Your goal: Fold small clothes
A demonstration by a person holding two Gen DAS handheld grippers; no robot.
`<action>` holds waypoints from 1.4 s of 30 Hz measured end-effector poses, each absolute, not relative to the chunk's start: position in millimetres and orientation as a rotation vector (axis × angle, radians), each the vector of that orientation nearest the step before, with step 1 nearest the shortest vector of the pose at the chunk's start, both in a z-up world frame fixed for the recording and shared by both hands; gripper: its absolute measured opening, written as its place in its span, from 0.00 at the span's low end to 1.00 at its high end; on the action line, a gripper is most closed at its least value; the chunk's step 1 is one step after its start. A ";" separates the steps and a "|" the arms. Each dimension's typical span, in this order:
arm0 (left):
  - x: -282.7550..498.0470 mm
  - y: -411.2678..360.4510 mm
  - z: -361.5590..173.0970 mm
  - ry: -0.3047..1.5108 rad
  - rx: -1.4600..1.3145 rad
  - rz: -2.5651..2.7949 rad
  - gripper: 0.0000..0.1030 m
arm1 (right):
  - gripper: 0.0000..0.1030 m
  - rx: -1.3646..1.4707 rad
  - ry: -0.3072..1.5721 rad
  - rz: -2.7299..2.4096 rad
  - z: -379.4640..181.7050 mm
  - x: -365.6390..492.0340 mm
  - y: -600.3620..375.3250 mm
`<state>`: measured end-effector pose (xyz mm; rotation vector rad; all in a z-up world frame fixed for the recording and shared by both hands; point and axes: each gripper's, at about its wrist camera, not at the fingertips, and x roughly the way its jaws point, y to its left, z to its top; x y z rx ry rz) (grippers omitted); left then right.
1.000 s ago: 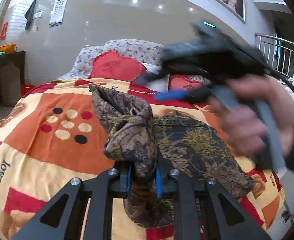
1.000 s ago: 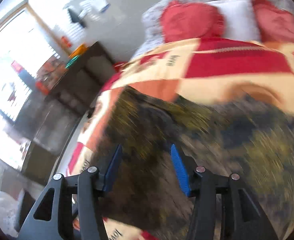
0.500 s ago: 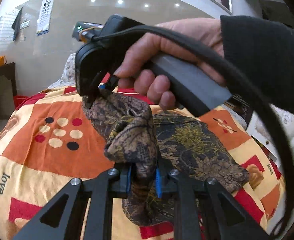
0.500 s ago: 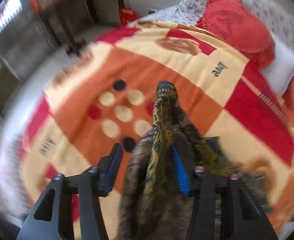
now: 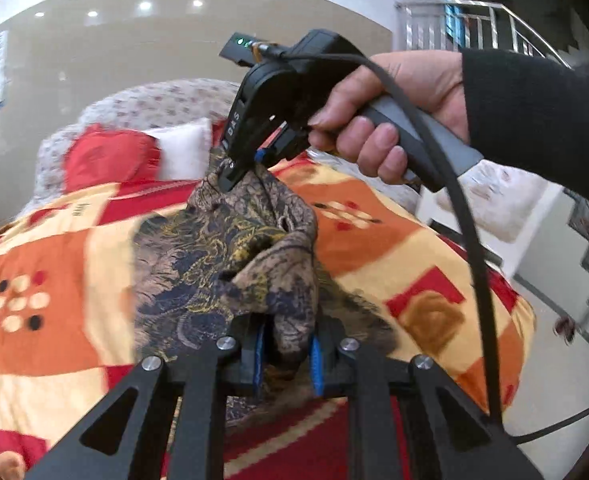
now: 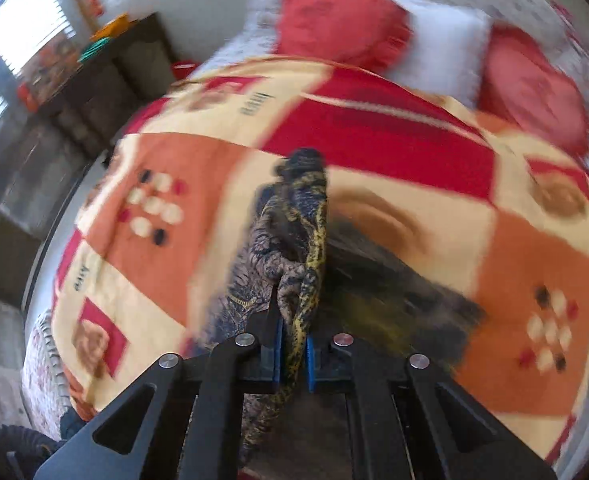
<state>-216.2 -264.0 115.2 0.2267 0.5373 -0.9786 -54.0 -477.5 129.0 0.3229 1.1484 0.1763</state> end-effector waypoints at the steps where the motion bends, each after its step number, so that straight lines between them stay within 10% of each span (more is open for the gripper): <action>1: -219.6 -276.1 109.6 0.553 0.245 -0.991 0.17 | 0.18 0.347 1.163 0.151 116.5 -62.9 -494.8; 9: -236.5 -315.0 58.4 0.760 0.355 -1.044 0.26 | 0.29 0.524 1.226 0.028 14.5 -78.9 -539.4; 16: -244.1 -244.2 91.1 0.723 0.301 -1.083 0.56 | 0.35 0.704 0.924 -0.046 64.6 -154.8 -583.6; 20: -200.9 -213.7 97.3 0.687 0.247 -0.901 0.54 | 0.35 0.477 0.886 0.098 94.6 -203.2 -522.1; 23: -160.7 -218.0 76.1 0.791 0.203 -0.783 0.09 | 0.28 0.335 0.888 0.231 85.7 -230.8 -454.9; 33: -138.9 -234.3 81.4 0.848 0.171 -0.803 0.10 | 0.12 0.373 1.004 0.091 30.2 -239.8 -433.0; 38: -78.2 -294.4 127.1 0.744 0.122 -0.739 0.41 | 0.28 0.486 0.826 -0.093 81.1 -188.1 -460.8; 42: -26.1 -341.6 111.6 0.825 0.095 -0.667 0.40 | 0.32 0.515 0.812 -0.287 78.5 -120.4 -473.9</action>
